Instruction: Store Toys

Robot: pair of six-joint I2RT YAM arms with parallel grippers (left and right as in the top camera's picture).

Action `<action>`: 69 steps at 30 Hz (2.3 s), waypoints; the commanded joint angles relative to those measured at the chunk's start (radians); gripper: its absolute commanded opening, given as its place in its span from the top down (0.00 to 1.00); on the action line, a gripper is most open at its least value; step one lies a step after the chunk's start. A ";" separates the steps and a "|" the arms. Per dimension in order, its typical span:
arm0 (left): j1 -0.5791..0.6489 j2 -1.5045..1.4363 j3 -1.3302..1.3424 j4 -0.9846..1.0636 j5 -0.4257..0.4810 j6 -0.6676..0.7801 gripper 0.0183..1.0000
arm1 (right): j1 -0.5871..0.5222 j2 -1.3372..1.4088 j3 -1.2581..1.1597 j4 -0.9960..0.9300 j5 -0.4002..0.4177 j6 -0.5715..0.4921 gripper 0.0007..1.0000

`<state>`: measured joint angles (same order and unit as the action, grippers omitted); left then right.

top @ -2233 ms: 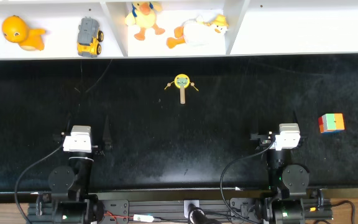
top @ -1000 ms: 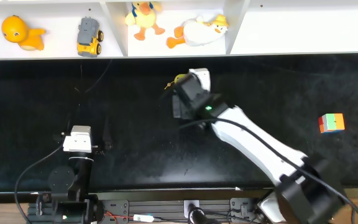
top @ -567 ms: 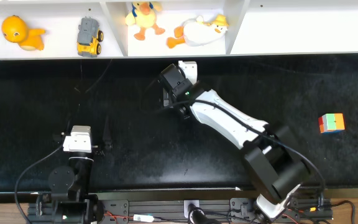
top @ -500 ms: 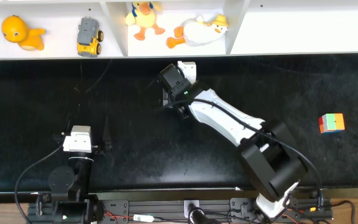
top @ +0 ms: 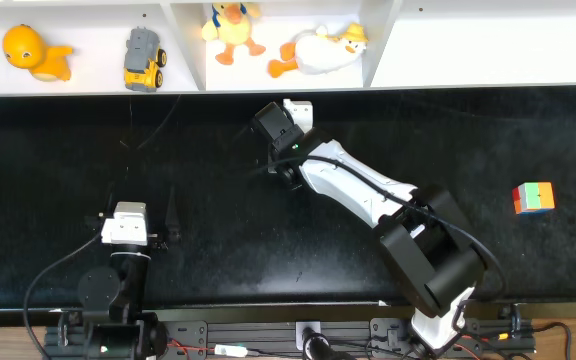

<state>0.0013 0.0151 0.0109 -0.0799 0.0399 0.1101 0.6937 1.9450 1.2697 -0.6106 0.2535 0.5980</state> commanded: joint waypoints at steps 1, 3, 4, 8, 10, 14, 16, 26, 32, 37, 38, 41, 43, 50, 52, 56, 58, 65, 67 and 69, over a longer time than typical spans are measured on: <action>-0.005 -0.012 -0.002 -0.003 -0.008 -0.010 0.00 | -0.003 0.016 0.010 0.000 -0.020 0.008 0.95; -0.005 -0.012 -0.002 -0.003 -0.008 -0.010 0.00 | -0.014 0.002 0.009 -0.014 -0.020 0.008 0.96; -0.005 -0.012 -0.002 -0.003 -0.008 -0.010 0.00 | -0.021 -0.012 0.008 -0.029 -0.020 0.008 0.96; -0.005 -0.012 -0.002 -0.003 -0.008 -0.010 0.00 | -0.034 -0.116 -0.042 -0.084 0.005 -0.024 0.96; -0.005 -0.012 -0.002 -0.003 -0.008 -0.010 0.00 | -0.035 -0.200 -0.108 -0.085 0.029 -0.045 0.96; -0.005 -0.012 -0.002 -0.003 -0.008 -0.010 0.00 | -0.058 -0.441 -0.285 -0.087 0.072 -0.055 0.96; -0.005 -0.012 -0.002 -0.003 -0.008 -0.010 0.00 | -0.093 -0.568 -0.360 -0.101 0.077 -0.071 0.96; -0.005 -0.012 -0.002 -0.003 -0.008 -0.010 0.00 | -0.481 -0.734 -0.260 -0.261 0.016 -0.524 0.96; -0.005 -0.012 -0.002 -0.003 -0.008 -0.010 0.00 | -0.639 -0.600 -0.111 -0.193 -0.096 -0.699 0.96; -0.005 -0.012 -0.002 -0.003 -0.008 -0.010 0.00 | -0.655 -0.429 -0.016 -0.106 -0.109 -0.716 0.96; -0.005 -0.012 -0.002 -0.003 -0.008 -0.010 0.00 | -0.653 -0.394 0.001 -0.083 -0.120 -0.716 0.96; -0.005 -0.012 -0.002 -0.003 -0.008 -0.010 0.00 | -0.648 -0.301 0.049 -0.014 -0.134 -0.710 0.95; -0.005 -0.012 -0.002 -0.003 -0.008 -0.010 0.00 | -0.639 -0.247 0.086 0.023 -0.134 -0.710 0.96; -0.005 -0.012 -0.002 -0.003 -0.008 -0.010 0.00 | -0.626 -0.110 0.179 0.074 -0.151 -0.710 0.94; -0.005 -0.012 -0.002 -0.003 -0.008 -0.010 0.00 | -0.618 -0.089 0.182 0.103 -0.153 -0.710 0.95; -0.005 -0.012 -0.002 -0.003 -0.008 -0.010 0.00 | -0.604 -0.073 0.181 0.169 -0.148 -0.711 0.89; -0.005 -0.012 -0.002 -0.003 -0.008 -0.010 0.00 | -0.602 -0.073 0.182 0.172 -0.148 -0.710 0.81; -0.005 -0.012 -0.002 -0.003 -0.008 -0.010 0.00 | -0.602 -0.129 0.170 0.098 -0.125 -0.711 0.44; -0.005 -0.012 -0.002 -0.003 -0.008 -0.010 0.00 | -0.602 -0.178 0.151 0.084 -0.106 -0.711 0.18; -0.005 -0.012 -0.002 -0.003 -0.008 -0.010 0.00 | -0.602 -0.263 0.106 0.064 -0.079 -0.711 0.00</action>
<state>0.0013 0.0151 0.0109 -0.0799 0.0395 0.1101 0.0803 1.8256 1.4071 -0.5407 0.1352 -0.1116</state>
